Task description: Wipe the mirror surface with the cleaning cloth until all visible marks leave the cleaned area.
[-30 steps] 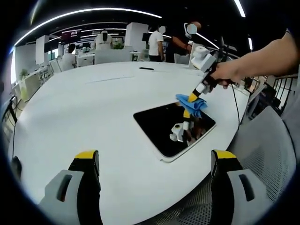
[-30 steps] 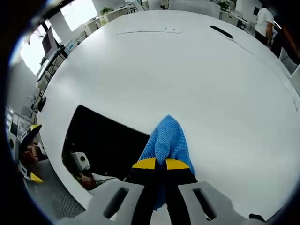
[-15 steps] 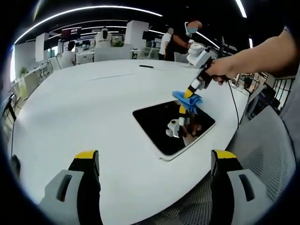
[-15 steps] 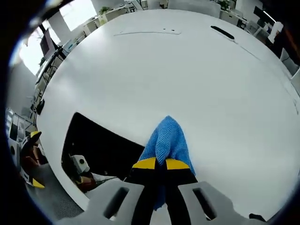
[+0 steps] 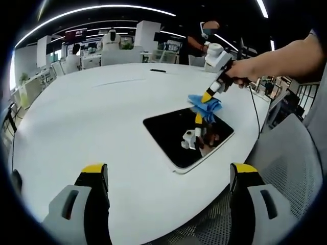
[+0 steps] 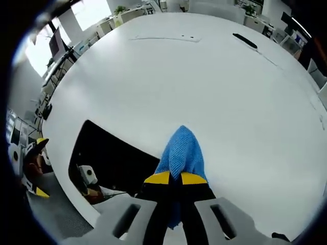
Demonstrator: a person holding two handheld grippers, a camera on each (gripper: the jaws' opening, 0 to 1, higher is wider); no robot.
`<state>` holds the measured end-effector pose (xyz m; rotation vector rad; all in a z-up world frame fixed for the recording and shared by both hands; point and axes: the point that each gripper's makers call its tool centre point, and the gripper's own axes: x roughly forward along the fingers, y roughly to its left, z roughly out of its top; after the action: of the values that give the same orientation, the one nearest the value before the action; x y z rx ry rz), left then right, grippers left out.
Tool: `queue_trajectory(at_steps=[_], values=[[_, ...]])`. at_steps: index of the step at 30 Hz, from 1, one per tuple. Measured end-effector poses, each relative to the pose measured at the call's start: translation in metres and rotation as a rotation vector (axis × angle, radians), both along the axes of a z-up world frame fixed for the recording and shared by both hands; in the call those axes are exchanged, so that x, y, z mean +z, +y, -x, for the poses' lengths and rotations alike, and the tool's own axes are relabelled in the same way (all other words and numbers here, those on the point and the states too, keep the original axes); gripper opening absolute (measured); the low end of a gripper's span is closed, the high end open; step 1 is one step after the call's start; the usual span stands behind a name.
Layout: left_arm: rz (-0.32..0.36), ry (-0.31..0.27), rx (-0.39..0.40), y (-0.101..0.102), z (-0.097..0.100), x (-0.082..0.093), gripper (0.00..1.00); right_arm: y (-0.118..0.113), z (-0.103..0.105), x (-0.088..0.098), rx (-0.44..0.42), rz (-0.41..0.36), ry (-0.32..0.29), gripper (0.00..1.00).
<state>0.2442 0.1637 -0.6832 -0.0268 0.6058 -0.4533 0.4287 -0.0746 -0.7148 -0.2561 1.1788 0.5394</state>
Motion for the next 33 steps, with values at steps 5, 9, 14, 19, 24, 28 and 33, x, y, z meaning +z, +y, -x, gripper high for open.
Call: queue_trajectory(at_steps=[5, 9, 14, 19, 24, 28, 33], values=[[-0.007, 0.001, 0.003, 0.0, 0.001, 0.0, 0.99, -0.029, 0.003, 0.017, -0.026, -0.005, -0.018, 0.0], [-0.005, -0.009, 0.015, 0.002, 0.0, 0.001, 0.99, -0.052, 0.005, 0.025, -0.045, 0.001, -0.03, 0.0], [-0.007, -0.018, 0.024, 0.003, 0.0, 0.003, 0.99, -0.078, 0.009, 0.035, -0.064, 0.001, -0.045, 0.0], [-0.005, -0.024, 0.031, 0.004, -0.001, 0.005, 0.99, -0.098, 0.01, 0.041, -0.078, 0.009, -0.057, 0.0], [-0.026, -0.026, 0.061, 0.011, -0.002, 0.004, 0.99, -0.109, 0.013, 0.035, -0.08, 0.022, -0.045, 0.0], [-0.035, -0.035, 0.077, 0.015, -0.003, 0.005, 0.99, -0.11, 0.014, 0.031, -0.079, 0.022, -0.038, 0.0], [-0.002, -0.033, 0.106, 0.018, -0.004, 0.006, 0.99, -0.111, 0.023, 0.01, -0.083, 0.029, 0.0, 0.01]])
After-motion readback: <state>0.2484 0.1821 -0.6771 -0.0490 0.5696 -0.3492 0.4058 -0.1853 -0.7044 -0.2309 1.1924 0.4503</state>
